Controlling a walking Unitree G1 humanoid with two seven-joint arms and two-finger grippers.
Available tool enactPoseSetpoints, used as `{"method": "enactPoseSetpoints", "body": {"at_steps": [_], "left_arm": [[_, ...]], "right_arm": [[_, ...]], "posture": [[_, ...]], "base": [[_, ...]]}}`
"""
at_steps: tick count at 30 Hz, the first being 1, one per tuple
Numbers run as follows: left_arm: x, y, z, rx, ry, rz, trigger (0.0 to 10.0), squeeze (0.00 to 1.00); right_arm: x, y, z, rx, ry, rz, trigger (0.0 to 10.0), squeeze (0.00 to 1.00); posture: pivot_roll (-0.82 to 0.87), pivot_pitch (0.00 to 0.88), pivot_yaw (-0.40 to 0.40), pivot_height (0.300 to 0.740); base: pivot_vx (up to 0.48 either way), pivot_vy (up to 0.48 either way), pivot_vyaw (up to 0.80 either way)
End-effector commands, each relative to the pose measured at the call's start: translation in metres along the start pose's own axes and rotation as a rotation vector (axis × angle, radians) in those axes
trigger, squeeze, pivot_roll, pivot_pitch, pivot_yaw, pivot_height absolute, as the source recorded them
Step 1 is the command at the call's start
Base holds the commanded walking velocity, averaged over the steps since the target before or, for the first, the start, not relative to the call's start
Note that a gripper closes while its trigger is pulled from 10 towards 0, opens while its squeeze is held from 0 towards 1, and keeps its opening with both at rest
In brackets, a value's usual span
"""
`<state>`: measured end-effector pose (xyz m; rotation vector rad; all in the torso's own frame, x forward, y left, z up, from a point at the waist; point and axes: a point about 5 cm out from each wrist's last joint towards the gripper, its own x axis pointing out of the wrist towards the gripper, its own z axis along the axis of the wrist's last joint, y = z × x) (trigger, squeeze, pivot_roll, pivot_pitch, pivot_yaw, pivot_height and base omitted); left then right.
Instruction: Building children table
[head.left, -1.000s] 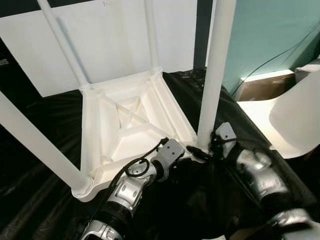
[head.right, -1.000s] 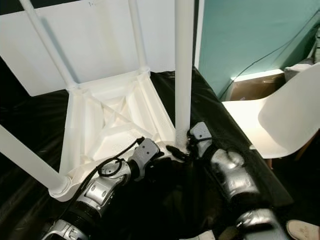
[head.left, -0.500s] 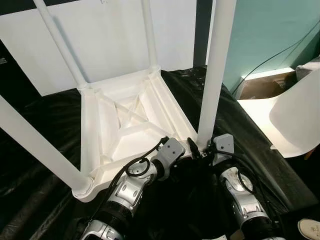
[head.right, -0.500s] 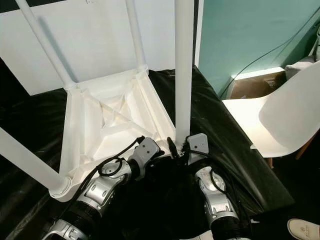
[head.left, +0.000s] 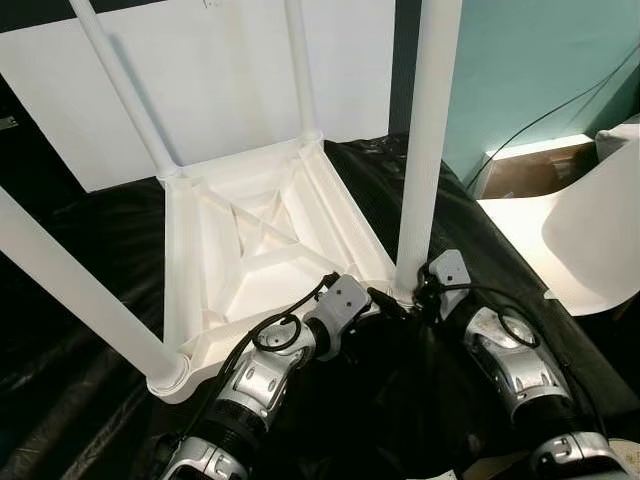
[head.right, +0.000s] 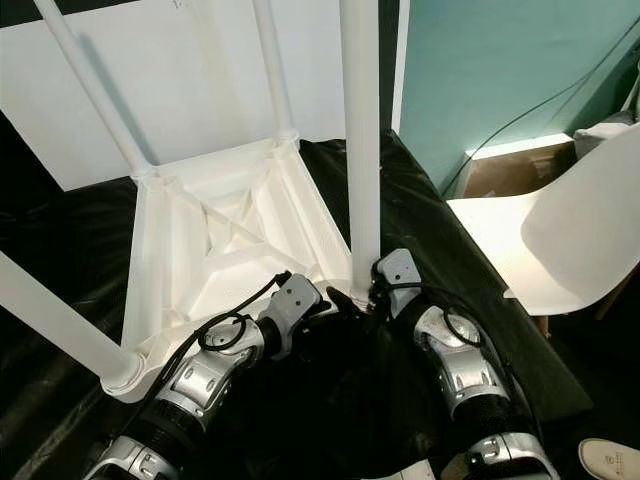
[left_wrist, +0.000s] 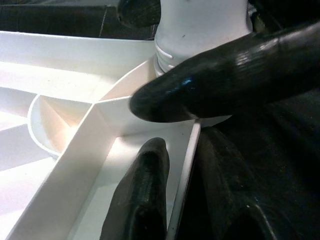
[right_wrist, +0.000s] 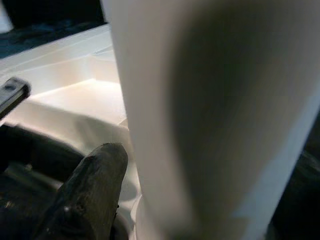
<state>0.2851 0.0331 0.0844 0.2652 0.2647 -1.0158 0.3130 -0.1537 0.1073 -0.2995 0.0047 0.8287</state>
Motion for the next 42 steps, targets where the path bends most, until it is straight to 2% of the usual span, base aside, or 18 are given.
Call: {"method": "enactPoseSetpoints", "body": {"at_steps": [1,2,3,4,13,18,19,21,22,24,28,34,35,38,39,40,41,42], "left_arm": [[-0.003,-0.009,-0.039,-0.082,0.161,-0.024,10.0,0.0],[-0.004,-0.009,-0.04,-0.085,0.161,-0.021,10.0,0.0],[-0.004,-0.009,-0.04,-0.086,0.161,-0.02,10.0,0.0],[-0.004,-0.009,-0.04,-0.087,0.161,-0.018,10.0,0.0],[-0.006,-0.009,-0.042,-0.09,0.163,-0.013,10.0,0.0],[-0.007,-0.01,-0.043,-0.09,0.165,-0.013,10.0,0.0],[-0.008,-0.01,-0.043,-0.091,0.166,-0.015,10.0,0.0],[-0.007,-0.01,-0.043,-0.089,0.167,-0.017,10.0,0.0],[-0.007,-0.01,-0.043,-0.089,0.167,-0.017,10.0,0.0],[-0.007,-0.01,-0.042,-0.086,0.167,-0.017,10.0,0.0],[-0.007,-0.009,-0.042,-0.083,0.167,-0.017,10.0,0.0],[-0.006,-0.009,-0.041,-0.08,0.168,-0.02,10.0,0.0],[-0.006,-0.009,-0.041,-0.079,0.167,-0.021,10.0,0.0],[-0.005,-0.009,-0.04,-0.079,0.167,-0.021,10.0,0.0],[-0.005,-0.009,-0.04,-0.078,0.163,-0.021,10.0,0.0],[-0.005,-0.009,-0.04,-0.078,0.163,-0.021,10.0,0.0],[-0.005,-0.006,-0.033,-0.137,0.095,-0.012,10.0,0.18],[-0.005,-0.006,-0.03,-0.153,0.064,-0.017,10.0,1.0]], "right_arm": [[0.0,0.005,-0.009,0.025,0.056,0.093,10.0,0.0],[-0.001,0.004,-0.011,0.036,0.086,0.132,4.9,0.0],[-0.001,0.003,-0.013,0.048,0.104,0.156,4.9,0.0],[-0.003,0.003,-0.013,0.088,0.103,0.184,0.0,0.0],[-0.007,0.003,-0.016,0.198,0.118,0.232,0.0,0.0],[-0.012,0.022,-0.021,0.234,0.111,0.249,0.0,0.0],[-0.01,0.028,-0.023,0.218,0.103,0.185,0.0,0.0],[-0.005,0.027,-0.021,0.187,0.027,-0.148,0.0,0.0],[-0.005,0.027,-0.021,0.187,0.027,-0.148,0.0,0.0],[-0.011,0.027,-0.02,0.226,-0.037,-0.387,0.0,0.0],[-0.014,0.037,-0.019,0.223,-0.056,-0.427,0.0,0.0],[-0.011,0.034,-0.019,0.232,-0.036,-0.533,0.0,0.0],[-0.007,0.037,-0.02,0.229,-0.005,-0.521,10.0,0.0],[-0.002,0.042,-0.021,0.201,0.027,-0.497,10.0,0.0],[-0.001,0.043,-0.021,0.193,0.029,-0.495,10.0,0.26],[-0.001,0.043,-0.021,0.193,0.029,-0.495,10.0,0.26],[-0.003,0.042,-0.018,0.198,0.002,-0.501,10.0,1.0],[-0.003,0.042,-0.017,0.196,-0.005,-0.502,10.0,1.0]], "posture": [[-0.09,0.0,0.065,0.74],[-0.09,0.0,0.063,0.74],[-0.09,0.0,0.063,0.74],[-0.08,0.0,0.06,0.74],[-0.07,0.0,0.063,0.74],[-0.07,0.0,0.065,0.74],[-0.08,0.0,0.065,0.74],[-0.08,0.0,0.065,0.74],[-0.08,0.0,0.065,0.74],[-0.08,0.0,0.065,0.74],[-0.08,0.0,0.069,0.74],[-0.08,0.0,0.069,0.74],[-0.08,0.0,0.069,0.74],[-0.09,0.0,0.071,0.74],[-0.09,0.0,0.071,0.74],[-0.09,0.0,0.071,0.74],[-0.1,0.0,0.071,0.74],[-0.1,0.0,0.07,0.74]], "base": [[0.0,0.0,0.0],[0.0,0.0,0.0],[0.0,0.0,0.0],[0.0,0.0,0.0],[0.0,0.0,0.0],[0.0,0.0,0.0],[0.0,0.0,0.0],[0.0,0.0,0.0],[0.0,0.0,0.0],[0.0,0.0,0.0],[0.0,0.0,0.0],[0.0,0.0,0.0],[0.0,0.0,0.0],[0.0,0.0,0.0],[0.0,0.0,0.0],[0.0,0.0,0.0],[0.0,0.0,0.0],[0.0,0.0,0.0]]}}
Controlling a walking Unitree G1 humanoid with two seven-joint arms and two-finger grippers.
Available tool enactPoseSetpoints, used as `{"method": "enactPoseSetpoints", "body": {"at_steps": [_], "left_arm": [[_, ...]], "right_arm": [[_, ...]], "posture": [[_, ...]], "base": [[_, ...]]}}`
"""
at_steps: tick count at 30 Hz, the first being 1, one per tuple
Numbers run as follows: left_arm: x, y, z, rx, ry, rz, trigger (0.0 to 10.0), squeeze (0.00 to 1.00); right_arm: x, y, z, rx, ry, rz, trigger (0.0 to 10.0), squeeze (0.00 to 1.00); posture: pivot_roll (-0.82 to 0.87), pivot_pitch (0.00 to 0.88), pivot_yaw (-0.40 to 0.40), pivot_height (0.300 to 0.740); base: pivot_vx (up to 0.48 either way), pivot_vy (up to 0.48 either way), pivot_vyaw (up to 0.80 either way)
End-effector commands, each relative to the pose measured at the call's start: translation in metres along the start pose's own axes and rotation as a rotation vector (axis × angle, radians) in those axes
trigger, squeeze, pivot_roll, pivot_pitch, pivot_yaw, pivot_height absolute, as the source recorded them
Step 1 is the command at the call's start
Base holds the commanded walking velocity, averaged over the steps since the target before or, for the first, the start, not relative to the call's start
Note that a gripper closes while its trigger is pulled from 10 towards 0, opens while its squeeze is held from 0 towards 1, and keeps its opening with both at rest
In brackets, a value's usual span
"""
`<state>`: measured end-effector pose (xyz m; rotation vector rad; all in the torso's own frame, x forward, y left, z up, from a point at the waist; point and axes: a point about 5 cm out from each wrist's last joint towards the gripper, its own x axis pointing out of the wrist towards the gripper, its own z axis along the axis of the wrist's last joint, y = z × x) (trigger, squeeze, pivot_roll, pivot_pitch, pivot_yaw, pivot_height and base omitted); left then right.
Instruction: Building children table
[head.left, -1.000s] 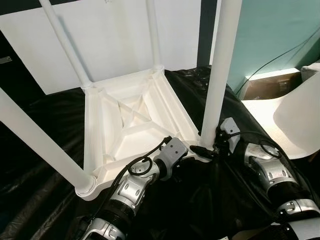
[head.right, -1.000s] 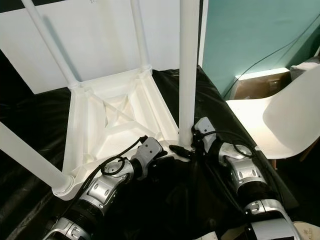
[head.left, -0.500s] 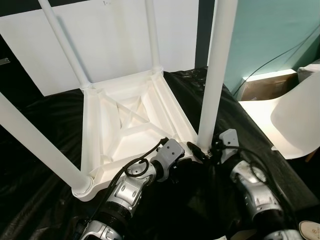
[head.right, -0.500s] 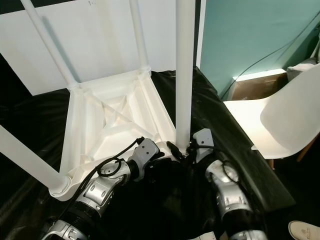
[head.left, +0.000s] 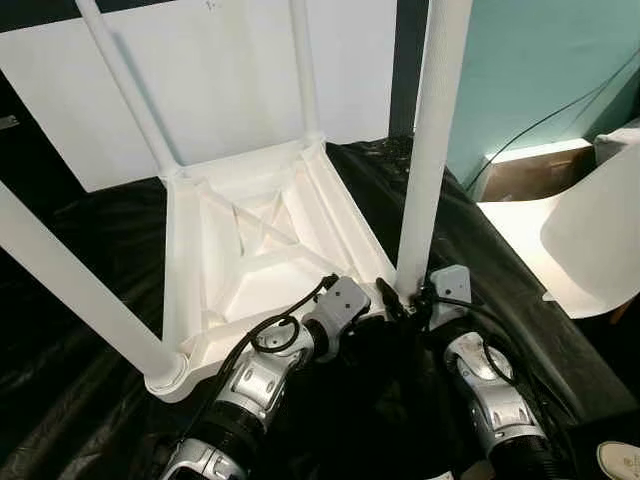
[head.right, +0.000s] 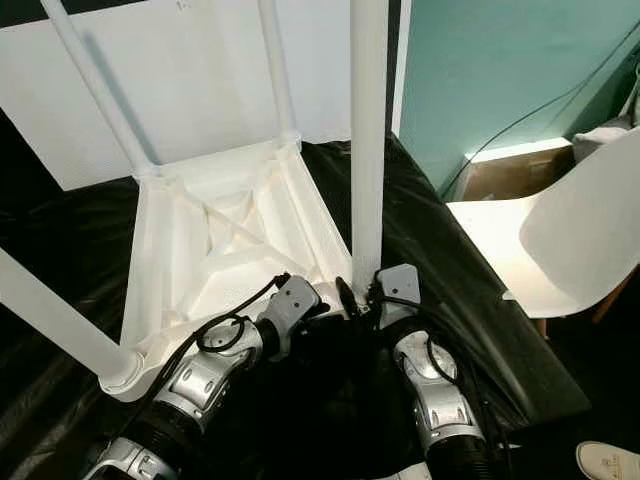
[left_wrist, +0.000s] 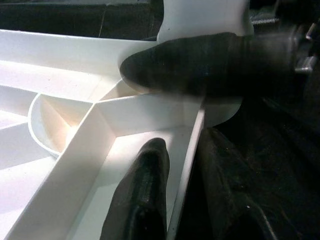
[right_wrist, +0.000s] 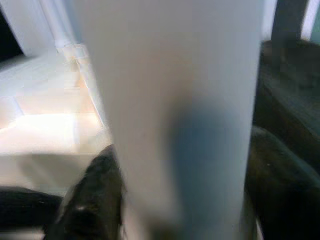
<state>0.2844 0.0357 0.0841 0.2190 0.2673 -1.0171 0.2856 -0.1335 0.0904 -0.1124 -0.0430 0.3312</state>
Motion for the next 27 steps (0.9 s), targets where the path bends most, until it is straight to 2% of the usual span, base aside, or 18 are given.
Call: {"method": "enactPoseSetpoints", "body": {"at_steps": [1,10,11,13,14,15,16,17,18,19,21,25,26,27], "left_arm": [[-0.003,-0.005,-0.029,-0.114,0.084,-0.009,10.0,1.0],[-0.003,-0.005,-0.027,-0.12,0.064,-0.01,10.0,1.0],[-0.003,-0.005,-0.026,-0.114,0.056,-0.003,10.0,0.0],[-0.019,0.008,-0.003,-0.307,-0.233,0.131,10.0,0.0],[-0.019,0.008,-0.003,-0.307,-0.233,0.131,10.0,0.0],[-0.027,0.012,0.002,-0.376,-0.325,0.171,10.0,0.0],[-0.027,0.012,0.002,-0.376,-0.325,0.171,10.0,0.0],[-0.036,0.011,0.002,-0.465,-0.389,0.175,10.0,0.0],[-0.041,0.007,0.0,-0.519,-0.414,0.154,10.0,0.0],[-0.041,0.007,0.0,-0.519,-0.414,0.154,10.0,0.0],[-0.05,-0.005,-0.002,-0.603,-0.454,0.101,10.0,0.0],[-0.052,-0.009,-0.003,-0.628,-0.467,0.093,10.0,0.0],[-0.055,-0.01,-0.005,-0.656,-0.487,0.116,10.0,0.0],[-0.055,-0.01,-0.005,-0.656,-0.487,0.116,10.0,0.0]], "right_arm": [[-0.004,0.002,-0.009,0.017,0.047,-0.003,10.0,1.0],[-0.005,0.003,-0.009,0.008,0.043,-0.001,10.0,1.0],[-0.005,0.004,-0.008,-0.007,0.039,0.002,10.0,0.0],[-0.028,-0.004,-0.009,-0.017,0.03,0.021,10.0,0.0],[-0.028,-0.004,-0.009,-0.017,0.03,0.021,10.0,0.0],[-0.037,-0.007,-0.009,-0.015,0.036,0.027,10.0,0.0],[-0.037,-0.007,-0.009,-0.015,0.036,0.027,10.0,0.0],[-0.047,-0.008,-0.012,-0.014,0.058,0.049,10.0,0.0],[-0.053,-0.008,-0.016,-0.01,0.087,0.076,10.0,0.0],[-0.053,-0.008,-0.016,-0.01,0.087,0.076,10.0,0.0],[-0.063,-0.007,-0.021,0.004,0.129,0.124,10.0,0.0],[-0.065,-0.007,-0.022,0.015,0.139,0.14,10.0,0.0],[-0.067,-0.006,-0.02,0.008,0.131,0.152,9.3,0.0],[-0.067,-0.006,-0.02,0.008,0.131,0.152,9.3,0.0]], "posture": [[-0.1,0.0,0.07,0.74],[-0.1,0.0,0.07,0.74],[-0.1,0.0,0.07,0.74],[-0.11,0.0,0.08,0.74],[-0.11,0.0,0.08,0.74],[-0.11,0.0,0.081,0.74],[-0.11,0.0,0.081,0.74],[-0.12,0.0,0.084,0.74],[-0.12,0.0,0.086,0.74],[-0.12,0.0,0.086,0.74],[-0.13,0.0,0.09,0.74],[-0.14,0.0,0.094,0.74],[-0.14,0.0,0.097,0.74],[-0.14,0.0,0.097,0.74]], "base": [[0.0,0.0,0.0],[0.0,0.0,0.0],[0.0,0.0,0.0],[0.0,0.0,0.0],[0.0,0.0,0.0],[0.0,0.0,0.0],[0.0,0.0,0.0],[0.0,0.0,0.0],[0.0,0.0,0.0],[0.0,0.0,0.0],[0.0,0.0,0.0],[0.0,0.0,0.0],[0.0,0.0,0.0],[0.0,0.0,0.0]]}}
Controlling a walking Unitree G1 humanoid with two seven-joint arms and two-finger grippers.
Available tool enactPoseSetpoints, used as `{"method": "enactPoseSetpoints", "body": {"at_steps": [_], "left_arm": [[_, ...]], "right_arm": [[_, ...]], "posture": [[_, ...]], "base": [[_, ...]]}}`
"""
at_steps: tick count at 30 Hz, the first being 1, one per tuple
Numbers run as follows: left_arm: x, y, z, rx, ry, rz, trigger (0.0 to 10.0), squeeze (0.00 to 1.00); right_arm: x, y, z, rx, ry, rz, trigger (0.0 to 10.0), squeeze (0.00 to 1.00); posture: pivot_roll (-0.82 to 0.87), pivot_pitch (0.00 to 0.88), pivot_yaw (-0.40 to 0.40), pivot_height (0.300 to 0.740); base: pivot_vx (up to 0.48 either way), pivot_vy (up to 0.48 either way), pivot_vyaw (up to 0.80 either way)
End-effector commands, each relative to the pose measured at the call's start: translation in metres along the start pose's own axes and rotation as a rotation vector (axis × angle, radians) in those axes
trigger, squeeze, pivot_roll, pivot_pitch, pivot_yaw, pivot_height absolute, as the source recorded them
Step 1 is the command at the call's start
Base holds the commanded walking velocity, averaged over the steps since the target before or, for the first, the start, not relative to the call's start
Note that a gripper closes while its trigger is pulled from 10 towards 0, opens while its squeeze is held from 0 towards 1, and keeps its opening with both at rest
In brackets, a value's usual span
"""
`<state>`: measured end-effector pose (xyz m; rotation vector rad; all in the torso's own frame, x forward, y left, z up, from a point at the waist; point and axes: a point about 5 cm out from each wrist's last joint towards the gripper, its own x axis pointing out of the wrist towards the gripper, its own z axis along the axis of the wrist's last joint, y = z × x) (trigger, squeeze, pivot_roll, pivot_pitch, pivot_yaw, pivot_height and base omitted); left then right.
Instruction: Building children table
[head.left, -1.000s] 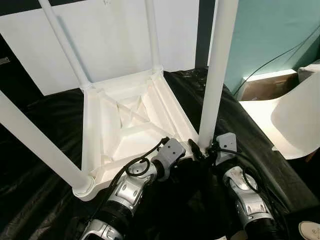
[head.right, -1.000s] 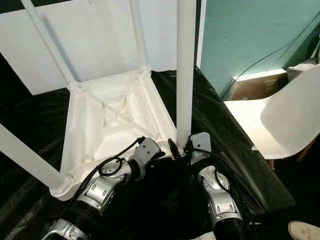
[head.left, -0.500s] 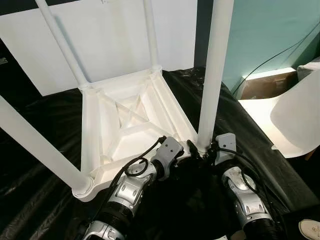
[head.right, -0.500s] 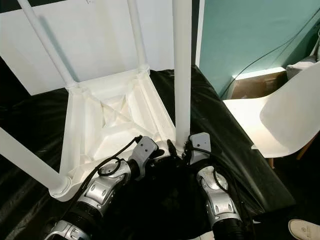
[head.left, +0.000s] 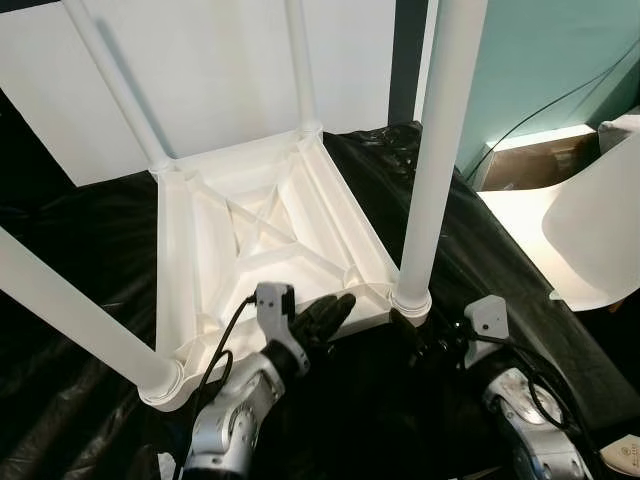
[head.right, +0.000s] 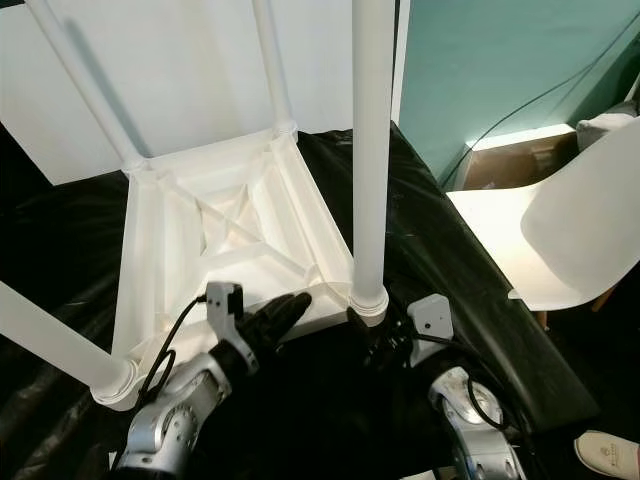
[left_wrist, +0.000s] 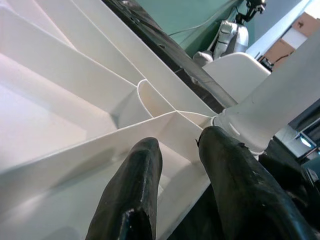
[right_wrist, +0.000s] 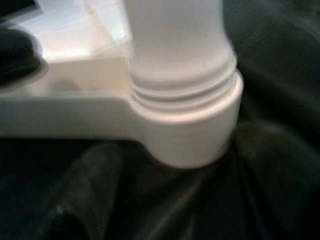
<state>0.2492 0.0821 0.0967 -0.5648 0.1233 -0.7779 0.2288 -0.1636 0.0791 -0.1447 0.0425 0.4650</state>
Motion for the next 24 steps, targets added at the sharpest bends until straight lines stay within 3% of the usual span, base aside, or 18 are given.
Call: {"method": "enactPoseSetpoints", "body": {"at_steps": [1,2,8,9,13,14,15,20,24], "left_arm": [[0.002,-0.003,-0.002,-0.033,-0.014,-0.006,10.0,0.0],[0.001,-0.003,-0.001,-0.032,-0.023,0.001,10.0,0.0],[-0.006,-0.005,0.006,-0.026,-0.076,0.018,10.0,0.0],[-0.017,-0.006,0.012,-0.029,-0.12,0.032,10.0,0.0],[-0.03,-0.007,0.017,-0.023,-0.159,0.05,10.0,0.0],[-0.036,-0.007,0.019,-0.02,-0.179,0.061,10.0,0.0],[-0.04,-0.008,0.021,-0.017,-0.192,0.068,10.0,0.0],[-0.05,-0.01,0.024,-0.016,-0.219,0.077,10.0,0.0],[-0.062,-0.011,0.025,0.007,-0.228,0.113,10.0,0.0]], "right_arm": [[-0.003,0.003,-0.008,0.024,0.041,0.01,4.3,0.0],[-0.004,0.003,-0.007,0.022,0.033,0.003,0.0,0.0],[-0.008,0.0,-0.001,0.026,-0.003,-0.036,0.0,0.0],[-0.011,-0.007,0.004,0.012,-0.027,-0.099,0.0,0.0],[-0.013,-0.016,0.01,-0.028,-0.052,-0.192,0.0,0.0],[-0.014,-0.019,0.014,-0.054,-0.067,-0.229,8.0,0.0],[-0.014,-0.02,0.018,-0.076,-0.082,-0.252,10.0,0.0],[-0.014,-0.023,0.03,-0.139,-0.123,-0.303,10.0,0.0],[-0.017,-0.032,0.047,-0.2,-0.19,-0.43,10.0,0.0]], "posture": [[-0.14,0.0,0.097,0.74],[-0.14,0.0,0.097,0.74],[-0.14,0.0,0.098,0.74],[-0.13,0.0,0.099,0.74],[-0.12,0.0,0.102,0.74],[-0.12,0.0,0.104,0.74],[-0.12,0.0,0.106,0.74],[-0.12,0.0,0.108,0.74],[-0.11,0.0,0.108,0.74]], "base": [[0.0,0.0,0.0],[0.0,0.0,0.0],[0.0,0.0,0.0],[0.0,0.0,0.0],[0.0,0.0,0.0],[0.0,0.0,0.0],[0.0,0.0,0.0],[0.0,0.0,0.0],[0.0,0.0,0.0]]}}
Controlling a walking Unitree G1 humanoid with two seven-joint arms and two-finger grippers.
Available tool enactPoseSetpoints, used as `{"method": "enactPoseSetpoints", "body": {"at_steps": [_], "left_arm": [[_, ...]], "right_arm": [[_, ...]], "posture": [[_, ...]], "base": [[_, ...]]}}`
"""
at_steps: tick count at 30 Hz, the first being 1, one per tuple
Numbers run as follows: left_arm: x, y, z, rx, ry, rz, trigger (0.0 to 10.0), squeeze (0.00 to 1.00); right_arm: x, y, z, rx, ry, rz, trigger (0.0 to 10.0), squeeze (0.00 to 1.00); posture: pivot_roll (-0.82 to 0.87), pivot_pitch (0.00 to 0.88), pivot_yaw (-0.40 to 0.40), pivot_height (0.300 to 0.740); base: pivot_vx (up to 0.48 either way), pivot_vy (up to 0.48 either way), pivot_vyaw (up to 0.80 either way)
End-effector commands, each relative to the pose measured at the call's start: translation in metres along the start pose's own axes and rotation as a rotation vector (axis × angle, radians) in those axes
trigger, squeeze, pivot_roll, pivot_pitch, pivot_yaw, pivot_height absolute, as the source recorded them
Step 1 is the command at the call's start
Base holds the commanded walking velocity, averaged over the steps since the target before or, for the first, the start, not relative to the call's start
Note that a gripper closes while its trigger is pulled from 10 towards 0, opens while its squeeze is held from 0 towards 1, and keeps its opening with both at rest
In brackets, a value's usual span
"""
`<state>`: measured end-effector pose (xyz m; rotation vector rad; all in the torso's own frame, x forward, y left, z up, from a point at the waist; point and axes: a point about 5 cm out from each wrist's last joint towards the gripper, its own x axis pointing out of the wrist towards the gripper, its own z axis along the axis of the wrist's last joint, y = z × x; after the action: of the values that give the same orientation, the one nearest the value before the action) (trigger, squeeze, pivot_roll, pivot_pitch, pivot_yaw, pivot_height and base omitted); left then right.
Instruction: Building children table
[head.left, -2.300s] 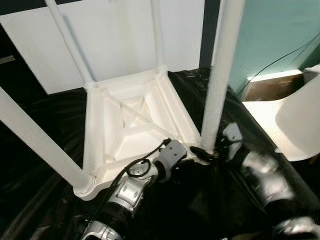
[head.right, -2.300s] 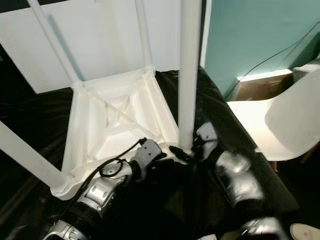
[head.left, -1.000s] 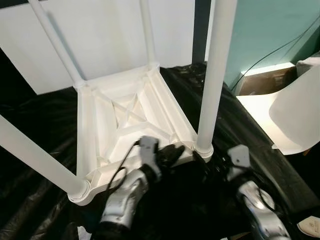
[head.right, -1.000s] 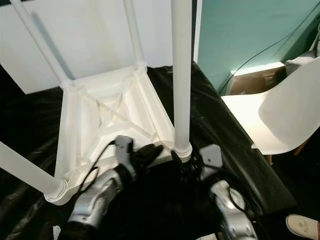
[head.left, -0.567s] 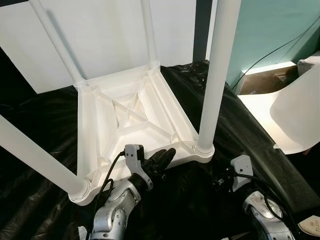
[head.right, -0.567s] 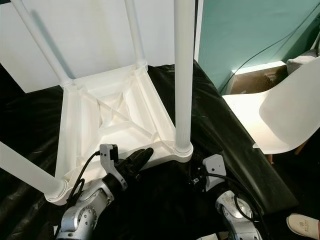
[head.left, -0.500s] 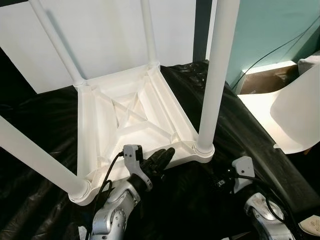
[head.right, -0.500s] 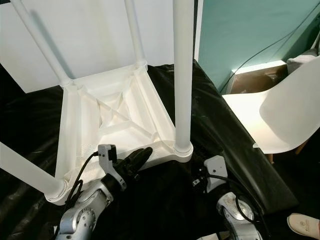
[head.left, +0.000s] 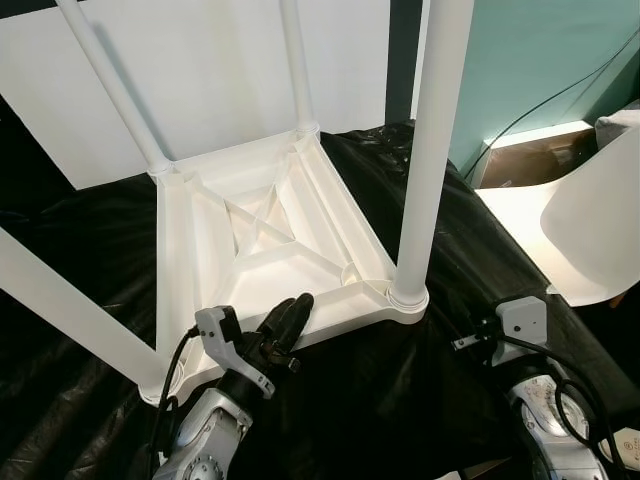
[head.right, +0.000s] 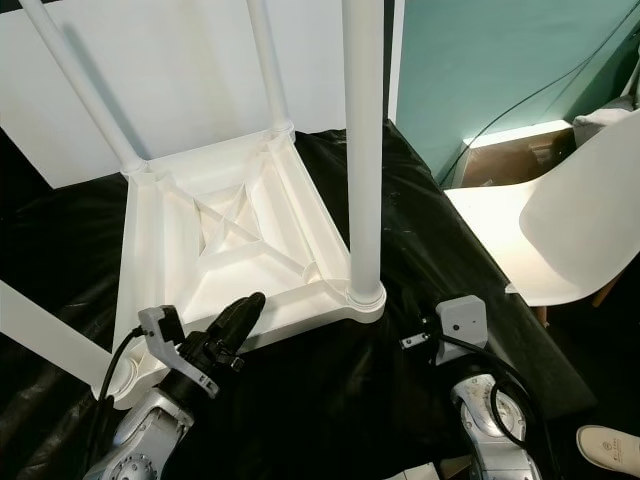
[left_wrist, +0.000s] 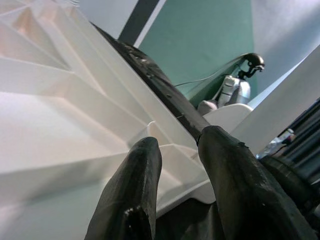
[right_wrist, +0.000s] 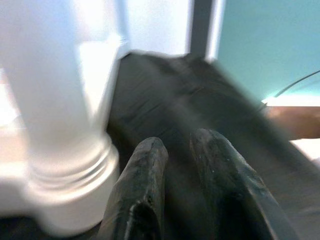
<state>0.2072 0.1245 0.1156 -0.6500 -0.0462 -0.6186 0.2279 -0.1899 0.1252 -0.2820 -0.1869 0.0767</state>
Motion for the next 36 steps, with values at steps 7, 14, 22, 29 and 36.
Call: {"method": "enactPoseSetpoints", "body": {"at_steps": [7,14,22,29,36], "left_arm": [[-0.01,0.017,0.002,0.197,0.002,0.185,10.0,0.0],[-0.017,0.036,0.003,0.339,-0.046,0.438,10.0,0.0],[-0.029,0.043,0.002,0.34,-0.104,0.594,10.0,0.0],[-0.027,0.044,-0.001,0.36,-0.117,0.623,10.0,0.0],[-0.023,0.045,-0.001,0.374,-0.119,0.617,10.0,0.0]], "right_arm": [[0.019,-0.011,0.012,-0.012,-0.062,-0.115,10.0,0.0],[0.056,-0.003,0.016,0.01,-0.087,-0.071,10.0,0.0],[0.078,0.022,0.015,0.057,-0.077,0.076,10.0,0.0],[0.084,0.047,0.005,0.142,-0.005,0.266,10.0,0.0],[0.09,0.063,-0.003,0.168,0.042,0.348,10.0,0.0]], "posture": [[-0.11,0.0,0.101,0.74],[-0.08,0.0,0.09,0.74],[-0.06,0.0,0.076,0.74],[-0.05,0.0,0.067,0.74],[-0.06,0.0,0.076,0.74]], "base": [[0.0,0.0,0.0],[0.0,0.0,0.0],[0.0,0.0,0.0],[0.0,0.0,0.0],[0.0,0.0,0.0]]}}
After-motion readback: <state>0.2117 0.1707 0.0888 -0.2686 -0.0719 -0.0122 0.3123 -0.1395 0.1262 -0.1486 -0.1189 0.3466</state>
